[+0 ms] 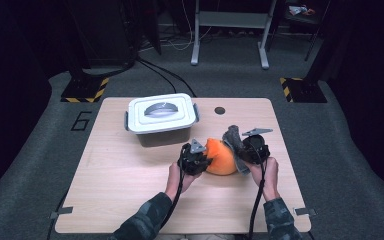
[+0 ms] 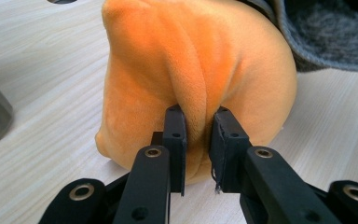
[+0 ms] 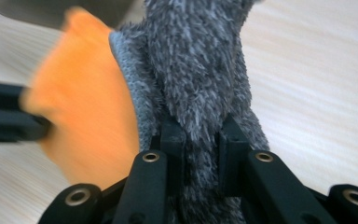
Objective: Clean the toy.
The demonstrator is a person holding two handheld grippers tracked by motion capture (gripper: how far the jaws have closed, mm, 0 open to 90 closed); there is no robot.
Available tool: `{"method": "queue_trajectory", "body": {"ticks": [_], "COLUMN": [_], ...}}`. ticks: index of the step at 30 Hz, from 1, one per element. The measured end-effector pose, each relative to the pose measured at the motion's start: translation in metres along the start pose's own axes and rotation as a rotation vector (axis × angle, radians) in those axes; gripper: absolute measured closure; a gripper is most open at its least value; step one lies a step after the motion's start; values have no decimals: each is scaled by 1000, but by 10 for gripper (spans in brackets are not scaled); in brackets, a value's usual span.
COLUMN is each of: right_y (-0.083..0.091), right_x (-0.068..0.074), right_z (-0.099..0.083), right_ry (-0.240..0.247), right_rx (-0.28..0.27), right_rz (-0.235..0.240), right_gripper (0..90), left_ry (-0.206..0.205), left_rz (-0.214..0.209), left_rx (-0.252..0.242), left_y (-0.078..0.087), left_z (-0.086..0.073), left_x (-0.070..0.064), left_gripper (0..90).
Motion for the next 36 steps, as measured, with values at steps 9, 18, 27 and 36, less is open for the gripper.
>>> {"method": "queue_trajectory", "body": {"ticks": [9, 18, 27, 36], "right_y": [-28, -30, 16, 0], "right_x": [-21, -23, -11, 3], "right_z": [-34, -40, -10, -7], "right_ry": [-96, -112, -58, -28], "right_rx": [107, 123, -79, -44], "right_rz": [1, -3, 42, 54], "right_gripper": [760, 759, 759, 760], "left_ry": [8, 12, 12, -3], "left_rz": [1, 4, 3, -4], "left_rx": [-4, 0, -8, -12], "left_y": [-1, 1, 1, 3], "left_z": [-1, -1, -1, 2], "left_x": [1, 5, 5, 6], "left_gripper": [773, 763, 749, 686]}}
Point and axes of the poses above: each handheld gripper's, and its own axes: y roughly backward along the jaws, z roughly out of its top, x roughly to its left, the point moved 2 cm from there along -y, roughly forward along the jaws, and after that the axes turned 1 degree about -z, right-handed, at the moved point
